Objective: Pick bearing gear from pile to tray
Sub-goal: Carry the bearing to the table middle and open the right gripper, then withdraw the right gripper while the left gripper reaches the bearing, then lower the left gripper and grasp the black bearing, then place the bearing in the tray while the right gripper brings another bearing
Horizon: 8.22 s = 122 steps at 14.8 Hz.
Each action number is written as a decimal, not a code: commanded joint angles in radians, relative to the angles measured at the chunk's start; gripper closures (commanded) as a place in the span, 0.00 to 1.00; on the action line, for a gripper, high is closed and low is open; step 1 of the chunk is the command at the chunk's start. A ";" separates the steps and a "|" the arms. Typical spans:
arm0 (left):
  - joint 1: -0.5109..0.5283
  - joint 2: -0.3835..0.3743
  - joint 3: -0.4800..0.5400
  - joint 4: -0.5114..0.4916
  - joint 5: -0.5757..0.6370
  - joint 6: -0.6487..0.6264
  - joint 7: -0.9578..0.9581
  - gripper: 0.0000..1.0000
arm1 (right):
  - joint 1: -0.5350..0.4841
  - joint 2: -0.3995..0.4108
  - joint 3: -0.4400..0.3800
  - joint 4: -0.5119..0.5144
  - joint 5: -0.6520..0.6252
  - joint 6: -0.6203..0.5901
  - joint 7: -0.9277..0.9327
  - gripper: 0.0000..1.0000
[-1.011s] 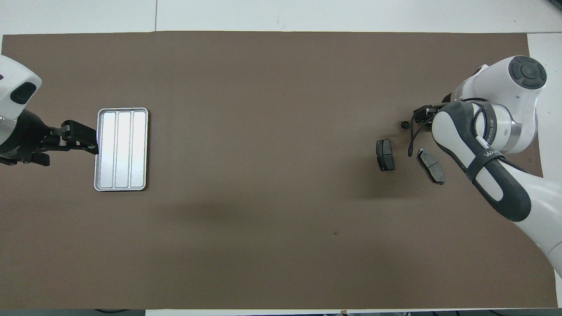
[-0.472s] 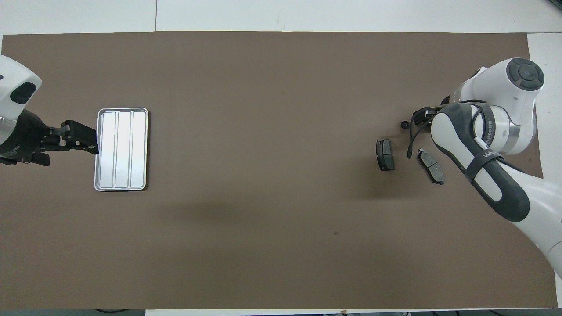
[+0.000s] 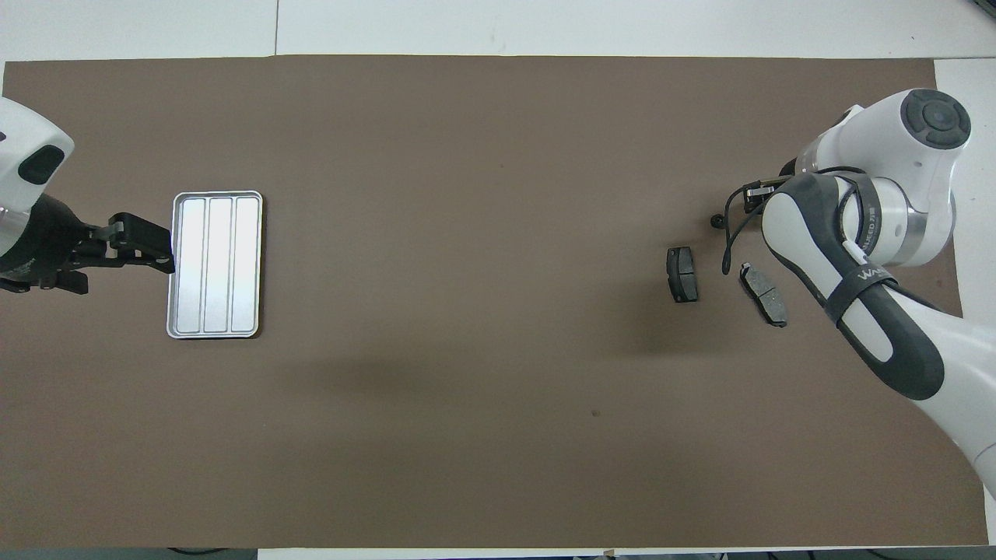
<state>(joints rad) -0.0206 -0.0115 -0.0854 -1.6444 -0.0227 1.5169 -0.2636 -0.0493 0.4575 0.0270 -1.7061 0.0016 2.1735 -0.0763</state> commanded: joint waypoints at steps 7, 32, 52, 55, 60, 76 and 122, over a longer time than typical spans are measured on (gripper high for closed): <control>-0.002 -0.008 0.004 -0.003 0.018 0.005 -0.002 0.00 | 0.333 -0.085 0.004 0.221 -0.002 -0.325 0.651 1.00; -0.002 -0.008 0.004 -0.003 0.018 0.005 -0.002 0.00 | 0.625 -0.010 0.008 -0.056 0.000 0.112 1.067 1.00; -0.033 -0.050 -0.002 -0.112 -0.006 0.115 -0.009 0.00 | 0.381 -0.051 0.008 0.008 0.003 0.029 0.669 0.07; -0.044 -0.062 -0.007 -0.147 -0.028 0.144 -0.023 0.00 | 0.246 -0.057 0.007 0.009 0.005 0.025 0.352 0.07; -0.157 -0.018 -0.007 -0.187 -0.028 0.272 -0.163 0.00 | 0.140 -0.057 0.004 -0.027 0.005 0.045 0.107 0.08; -0.561 0.516 0.003 0.107 0.017 0.522 -0.695 0.00 | 0.074 -0.033 0.004 -0.138 0.005 0.192 0.000 0.10; -0.204 0.153 0.056 -0.359 0.046 0.525 -0.157 1.00 | 0.474 -0.166 0.011 0.111 -0.018 -0.267 0.806 1.00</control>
<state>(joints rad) -0.2759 0.1796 -0.0169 -1.9403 0.0100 2.0395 -0.5219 0.3679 0.3199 0.0410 -1.5761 -0.0030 1.9202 0.6005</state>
